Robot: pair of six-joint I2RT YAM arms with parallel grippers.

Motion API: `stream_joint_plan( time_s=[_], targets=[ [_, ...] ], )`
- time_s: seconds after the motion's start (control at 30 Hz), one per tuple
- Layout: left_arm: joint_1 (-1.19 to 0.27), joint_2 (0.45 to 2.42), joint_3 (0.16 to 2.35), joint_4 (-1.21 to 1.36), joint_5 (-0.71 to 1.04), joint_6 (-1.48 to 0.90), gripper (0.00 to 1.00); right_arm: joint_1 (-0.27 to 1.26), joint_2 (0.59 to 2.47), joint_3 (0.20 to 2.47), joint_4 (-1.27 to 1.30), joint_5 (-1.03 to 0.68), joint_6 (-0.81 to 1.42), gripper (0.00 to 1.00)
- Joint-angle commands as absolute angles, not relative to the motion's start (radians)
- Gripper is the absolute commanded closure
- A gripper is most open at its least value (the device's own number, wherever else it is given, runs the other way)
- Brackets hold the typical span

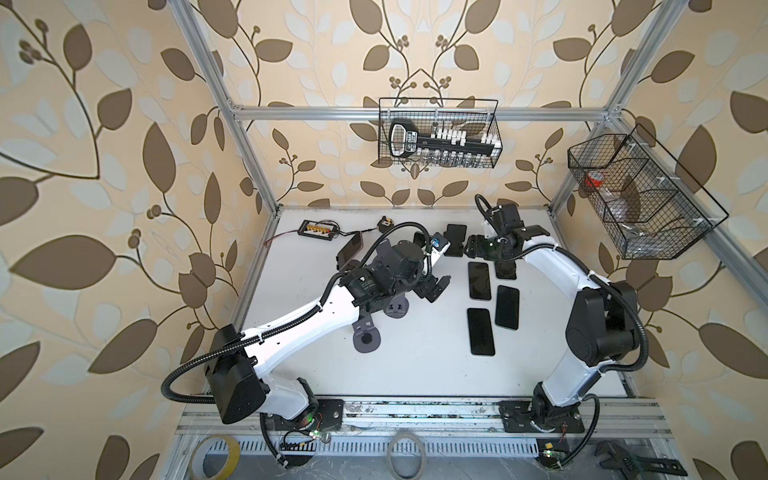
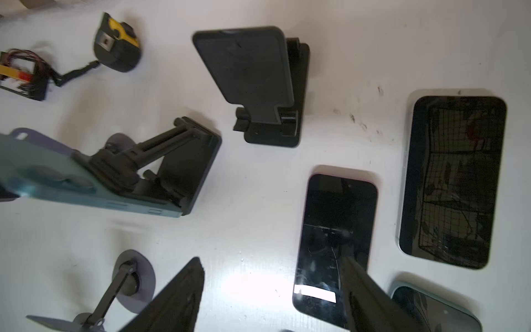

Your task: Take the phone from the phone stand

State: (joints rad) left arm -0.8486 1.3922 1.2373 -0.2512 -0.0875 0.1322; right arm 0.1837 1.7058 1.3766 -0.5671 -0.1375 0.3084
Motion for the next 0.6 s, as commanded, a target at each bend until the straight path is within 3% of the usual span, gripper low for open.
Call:
stream_joint_plan(
  time_s=[0.0,0.27,0.57],
  targets=[
    [-0.796,1.354,1.229,-0.194,-0.062,0.143,0.01,0.192,1.636,1.309,-0.449,-0.207,0.301,0.26],
    [-0.694,1.418,1.244,-0.163,0.018,0.107,0.01,0.194,1.528,1.186,-0.276,-0.328,0.283,0.29],
    [-0.601,1.551,1.294,-0.126,0.12,0.035,0.01,0.196,1.44,1.091,-0.155,-0.353,0.312,0.29]
  ],
)
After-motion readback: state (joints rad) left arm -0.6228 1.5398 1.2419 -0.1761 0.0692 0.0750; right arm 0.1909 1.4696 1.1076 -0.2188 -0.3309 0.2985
